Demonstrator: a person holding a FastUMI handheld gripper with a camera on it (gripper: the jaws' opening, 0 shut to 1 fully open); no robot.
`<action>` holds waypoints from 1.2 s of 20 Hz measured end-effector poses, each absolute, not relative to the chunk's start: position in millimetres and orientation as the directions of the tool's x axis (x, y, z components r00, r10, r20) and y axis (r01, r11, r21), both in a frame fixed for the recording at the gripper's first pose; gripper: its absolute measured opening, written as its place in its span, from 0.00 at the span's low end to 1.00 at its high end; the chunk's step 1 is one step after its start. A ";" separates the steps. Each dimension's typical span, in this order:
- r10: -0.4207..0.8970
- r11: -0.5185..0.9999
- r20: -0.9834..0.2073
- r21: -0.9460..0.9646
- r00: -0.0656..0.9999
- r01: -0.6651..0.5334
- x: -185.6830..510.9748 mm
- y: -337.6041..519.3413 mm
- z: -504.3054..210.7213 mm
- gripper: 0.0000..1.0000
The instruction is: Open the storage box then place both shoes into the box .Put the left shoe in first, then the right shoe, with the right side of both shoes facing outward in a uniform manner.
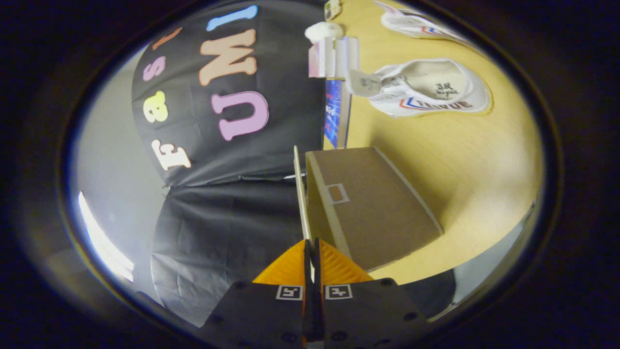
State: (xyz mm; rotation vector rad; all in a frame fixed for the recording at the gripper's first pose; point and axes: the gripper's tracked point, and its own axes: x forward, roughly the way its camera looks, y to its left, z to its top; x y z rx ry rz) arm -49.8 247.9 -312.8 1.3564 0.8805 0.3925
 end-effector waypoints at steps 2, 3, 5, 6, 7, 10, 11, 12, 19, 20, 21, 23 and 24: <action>0.720 0.258 -0.304 0.952 0.624 0.167 -50.7 258.5 -291.0 0.02; 0.729 0.277 -0.301 0.951 0.615 0.136 -52.4 266.5 -281.0 0.02; 0.747 0.306 -0.300 0.947 0.593 0.094 -53.1 282.4 -264.1 0.02; 0.756 0.312 -0.294 0.947 0.585 0.073 -53.2 289.1 -255.5 0.02; 0.764 0.318 -0.290 0.946 0.576 0.055 -54.6 298.0 -247.7 0.02; 0.793 0.332 -0.278 0.943 0.542 -0.002 -53.6 325.7 -226.4 0.02; 0.804 0.338 -0.280 0.941 0.525 -0.015 -53.1 334.6 -220.5 0.02; 0.815 0.340 -0.279 0.940 0.507 -0.028 -52.2 343.9 -217.4 0.02; 0.888 0.326 -0.262 0.938 0.379 -0.116 -51.1 415.9 -193.0 0.03; 0.893 0.330 -0.264 0.935 0.364 -0.131 -51.5 424.1 -192.5 0.03; 0.897 0.336 -0.269 0.931 0.351 -0.144 -51.4 433.3 -189.4 0.03; 0.901 0.352 -0.287 0.922 0.326 -0.163 -52.9 448.2 -189.0 0.02; 0.900 0.367 -0.298 0.912 0.317 -0.182 -52.8 454.1 -189.7 0.02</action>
